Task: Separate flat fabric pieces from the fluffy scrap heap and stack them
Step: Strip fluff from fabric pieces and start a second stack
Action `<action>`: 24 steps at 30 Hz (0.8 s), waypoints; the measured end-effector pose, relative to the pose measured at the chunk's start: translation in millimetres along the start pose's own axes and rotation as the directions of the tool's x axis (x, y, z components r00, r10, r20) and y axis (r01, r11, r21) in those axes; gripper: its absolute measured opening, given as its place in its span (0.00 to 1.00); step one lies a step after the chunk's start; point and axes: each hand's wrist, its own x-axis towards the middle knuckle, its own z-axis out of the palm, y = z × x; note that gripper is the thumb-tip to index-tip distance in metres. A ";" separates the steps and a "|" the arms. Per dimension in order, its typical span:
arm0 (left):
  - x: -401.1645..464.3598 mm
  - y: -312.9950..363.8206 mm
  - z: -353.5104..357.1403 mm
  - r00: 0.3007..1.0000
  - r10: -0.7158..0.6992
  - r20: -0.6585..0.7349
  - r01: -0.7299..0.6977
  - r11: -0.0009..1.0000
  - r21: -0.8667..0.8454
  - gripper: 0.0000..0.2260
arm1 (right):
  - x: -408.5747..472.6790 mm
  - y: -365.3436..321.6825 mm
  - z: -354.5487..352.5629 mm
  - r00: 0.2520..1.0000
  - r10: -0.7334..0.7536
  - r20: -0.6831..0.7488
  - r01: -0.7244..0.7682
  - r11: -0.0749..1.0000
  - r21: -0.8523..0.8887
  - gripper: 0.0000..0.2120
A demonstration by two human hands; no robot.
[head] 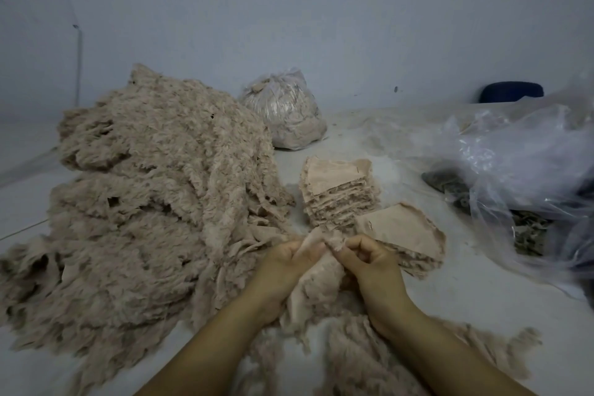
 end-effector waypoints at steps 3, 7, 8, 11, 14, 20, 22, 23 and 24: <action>3.6 3.7 -2.8 0.993 0.009 -0.118 -0.015 0.998 -0.056 0.13 | 5.1 -4.9 -5.4 0.994 0.057 -0.089 -0.040 0.982 0.184 0.11; 3.7 6.3 -14.1 0.990 0.006 -0.138 -0.017 0.997 -0.075 0.11 | 5.1 -6.7 -21.4 0.988 0.118 0.103 -0.116 0.993 -0.021 0.10; 2.6 6.0 -14.0 0.989 0.015 -0.147 -0.025 0.997 -0.066 0.11 | 2.4 -5.4 -23.3 0.942 0.203 0.268 -0.170 0.975 -0.142 0.10; 1.6 8.2 -13.7 0.976 0.071 -0.204 -0.087 0.994 -0.072 0.10 | 0.2 -12.5 -31.1 0.703 0.427 0.569 -0.159 0.874 -0.459 0.08; 0.8 12.3 -13.6 0.965 0.144 -0.219 -0.150 0.989 -0.012 0.15 | -0.2 -24.2 -31.0 0.762 0.395 0.513 -0.160 0.883 -0.442 0.13; -3.1 14.0 6.1 0.954 0.284 -0.096 -0.258 0.941 0.218 0.12 | -10.2 -12.9 6.5 0.917 0.251 0.309 -0.195 0.960 -0.202 0.10; -1.2 17.2 -2.1 0.933 0.313 -0.177 -0.269 0.934 0.236 0.13 | -7.4 -12.2 1.1 0.924 0.256 0.285 -0.202 0.958 -0.204 0.06; -0.9 18.6 -7.6 0.926 0.317 -0.203 -0.270 0.935 0.229 0.14 | -5.8 -12.3 -3.6 0.922 0.265 0.281 -0.221 0.959 -0.180 0.06; -0.7 19.7 -12.1 0.925 0.313 -0.215 -0.266 0.938 0.224 0.15 | -4.1 -12.0 -8.6 0.918 0.277 0.284 -0.238 0.958 -0.162 0.05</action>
